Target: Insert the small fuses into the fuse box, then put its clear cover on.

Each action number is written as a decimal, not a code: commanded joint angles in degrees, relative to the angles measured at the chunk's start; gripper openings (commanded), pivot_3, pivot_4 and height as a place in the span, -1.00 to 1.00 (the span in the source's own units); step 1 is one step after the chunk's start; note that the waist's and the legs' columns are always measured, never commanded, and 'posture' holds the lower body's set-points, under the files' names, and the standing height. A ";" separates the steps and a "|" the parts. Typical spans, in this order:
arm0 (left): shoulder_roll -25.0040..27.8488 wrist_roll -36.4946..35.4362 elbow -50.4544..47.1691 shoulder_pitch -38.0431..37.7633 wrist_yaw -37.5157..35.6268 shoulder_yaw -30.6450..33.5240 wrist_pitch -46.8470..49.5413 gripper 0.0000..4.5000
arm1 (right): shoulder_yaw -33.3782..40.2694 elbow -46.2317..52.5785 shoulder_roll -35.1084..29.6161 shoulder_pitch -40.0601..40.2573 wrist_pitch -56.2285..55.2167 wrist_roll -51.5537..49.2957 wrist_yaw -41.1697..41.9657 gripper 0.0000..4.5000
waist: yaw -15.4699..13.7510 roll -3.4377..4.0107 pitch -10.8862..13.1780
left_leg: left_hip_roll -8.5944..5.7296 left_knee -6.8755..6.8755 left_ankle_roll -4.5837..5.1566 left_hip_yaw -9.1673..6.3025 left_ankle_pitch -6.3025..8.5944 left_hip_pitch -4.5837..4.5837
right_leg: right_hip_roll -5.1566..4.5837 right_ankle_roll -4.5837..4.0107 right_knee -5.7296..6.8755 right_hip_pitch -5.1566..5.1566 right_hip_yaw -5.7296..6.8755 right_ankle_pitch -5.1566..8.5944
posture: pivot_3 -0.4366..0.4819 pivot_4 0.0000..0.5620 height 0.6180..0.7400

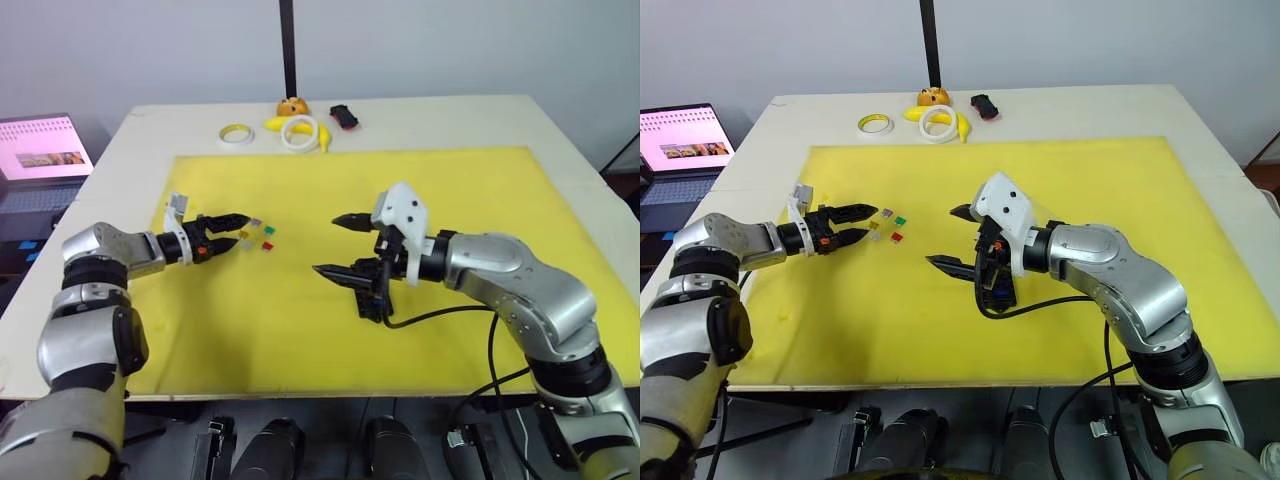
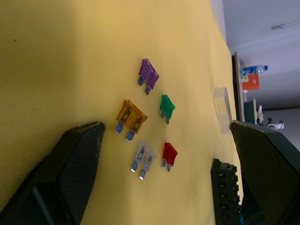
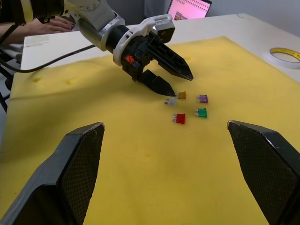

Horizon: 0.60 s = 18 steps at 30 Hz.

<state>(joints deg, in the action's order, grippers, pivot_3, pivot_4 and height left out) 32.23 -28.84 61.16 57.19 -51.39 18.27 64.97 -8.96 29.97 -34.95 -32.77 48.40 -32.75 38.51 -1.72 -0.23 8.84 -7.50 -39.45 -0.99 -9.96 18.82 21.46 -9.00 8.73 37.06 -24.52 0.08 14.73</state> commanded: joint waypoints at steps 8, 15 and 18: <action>-3.79 0.67 2.35 0.61 -0.63 0.62 -1.76 0.65 | 1.13 1.64 -0.45 -0.31 -0.19 0.63 0.10 1.00 | -0.59 0.00 0.00 | -0.04 -0.11 0.01 0.00 0.01 0.04 | -0.02 0.00 0.00 0.02 0.00 0.00 | -0.05 -0.47 1.00; -4.80 1.26 2.97 0.30 -0.14 1.10 -3.43 0.65 | 1.26 1.63 -0.52 -0.21 -0.09 0.94 -0.13 1.00 | -0.66 0.00 0.00 | -0.05 -0.16 0.01 -0.01 0.01 0.04 | -0.02 0.00 0.00 0.04 0.00 0.00 | -0.05 -0.47 1.00; -4.95 1.41 3.14 0.24 0.80 1.81 -4.23 0.65 | 1.26 1.56 -0.60 -0.17 -0.18 1.24 -0.06 1.00 | -0.69 0.00 0.00 | -0.06 -0.17 0.01 -0.03 0.01 0.04 | -0.02 0.00 0.00 0.06 0.00 0.00 | -0.05 -0.47 1.00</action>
<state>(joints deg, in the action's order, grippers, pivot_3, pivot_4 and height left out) 29.59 -27.46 63.03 57.27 -51.20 20.13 60.85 -8.95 29.97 -34.99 -32.66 48.49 -31.64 38.51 -2.41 -0.23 8.85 -7.56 -39.63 -0.98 -10.00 18.82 21.50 -9.02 8.73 37.06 -24.46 0.08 14.73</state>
